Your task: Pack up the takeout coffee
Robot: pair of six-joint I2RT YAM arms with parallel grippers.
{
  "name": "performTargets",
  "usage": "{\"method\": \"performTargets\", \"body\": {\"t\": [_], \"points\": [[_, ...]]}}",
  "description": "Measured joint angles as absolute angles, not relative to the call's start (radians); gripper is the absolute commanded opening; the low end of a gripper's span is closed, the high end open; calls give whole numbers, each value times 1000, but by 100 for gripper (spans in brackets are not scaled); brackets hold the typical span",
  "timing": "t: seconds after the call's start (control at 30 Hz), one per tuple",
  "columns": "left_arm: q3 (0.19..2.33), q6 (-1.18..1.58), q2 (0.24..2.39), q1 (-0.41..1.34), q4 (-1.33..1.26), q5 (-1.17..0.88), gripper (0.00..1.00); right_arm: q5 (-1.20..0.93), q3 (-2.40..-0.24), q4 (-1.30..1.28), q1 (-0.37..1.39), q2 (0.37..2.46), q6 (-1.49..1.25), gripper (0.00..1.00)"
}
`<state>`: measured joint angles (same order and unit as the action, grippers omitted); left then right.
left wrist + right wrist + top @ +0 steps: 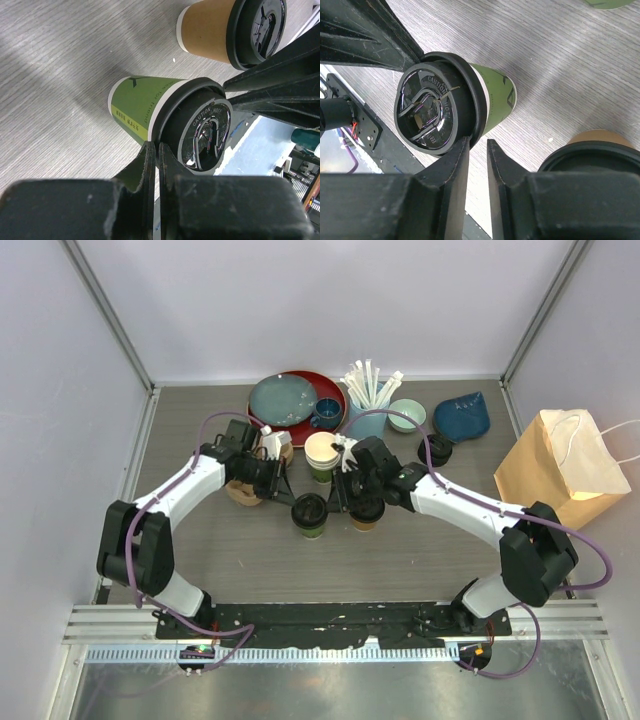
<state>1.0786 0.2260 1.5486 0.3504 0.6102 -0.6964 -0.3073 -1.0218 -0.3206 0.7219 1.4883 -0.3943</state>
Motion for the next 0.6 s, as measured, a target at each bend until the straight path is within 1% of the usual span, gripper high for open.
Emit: {"method": "performTargets", "body": {"t": [0.13, 0.23, 0.6], "points": [[1079, 212, 1542, 351, 611, -688, 2, -307, -1044, -353, 725, 1494, -382, 35], [1081, 199, 1539, 353, 611, -673, 2, -307, -1065, -375, 728, 1495, -370, 38], [1115, 196, 1535, 353, 619, -647, 3, -290, -1094, -411, 731, 1511, -362, 39]]}}
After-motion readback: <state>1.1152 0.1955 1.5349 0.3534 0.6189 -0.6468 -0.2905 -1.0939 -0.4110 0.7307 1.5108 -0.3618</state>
